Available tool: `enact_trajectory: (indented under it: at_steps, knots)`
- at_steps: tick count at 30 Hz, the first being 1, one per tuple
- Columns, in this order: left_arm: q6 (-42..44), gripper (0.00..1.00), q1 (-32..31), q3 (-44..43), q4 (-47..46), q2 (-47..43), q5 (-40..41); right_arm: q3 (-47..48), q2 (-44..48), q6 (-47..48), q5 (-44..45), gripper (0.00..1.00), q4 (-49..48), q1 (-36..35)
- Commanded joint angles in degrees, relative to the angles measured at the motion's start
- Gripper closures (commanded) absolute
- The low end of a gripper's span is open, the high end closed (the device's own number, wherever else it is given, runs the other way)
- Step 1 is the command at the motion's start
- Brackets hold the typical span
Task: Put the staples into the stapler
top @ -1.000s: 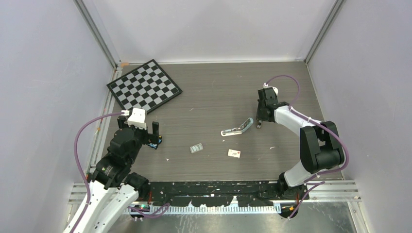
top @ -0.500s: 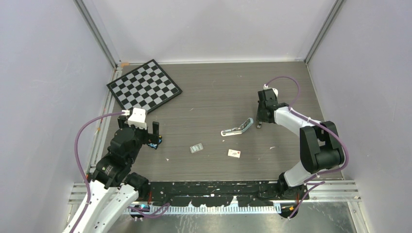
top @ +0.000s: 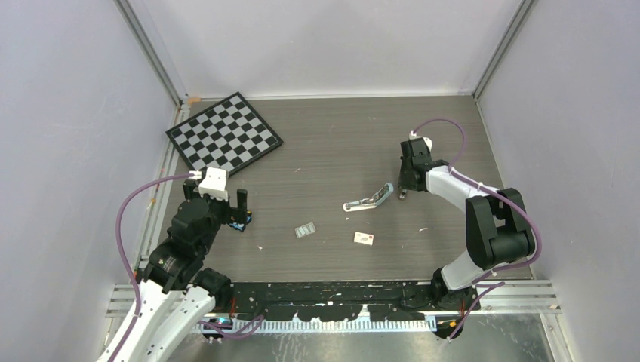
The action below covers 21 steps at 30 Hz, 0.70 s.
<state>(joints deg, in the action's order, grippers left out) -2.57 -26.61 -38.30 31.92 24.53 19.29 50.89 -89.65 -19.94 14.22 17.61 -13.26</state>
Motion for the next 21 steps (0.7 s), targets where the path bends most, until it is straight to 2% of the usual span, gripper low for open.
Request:
enact_trajectory:
  at_steps: [1,21]
  knots:
    - [-0.2,0.00,-0.2,0.0,-2.7,0.2,0.0,1.3,1.1,-0.9,0.3,0.79,-1.0,0.2]
    - [-0.2,0.00,-0.2,0.0,-2.6,0.2,0.0,3.1,2.4,-0.7,0.3,0.80,0.4,0.2]
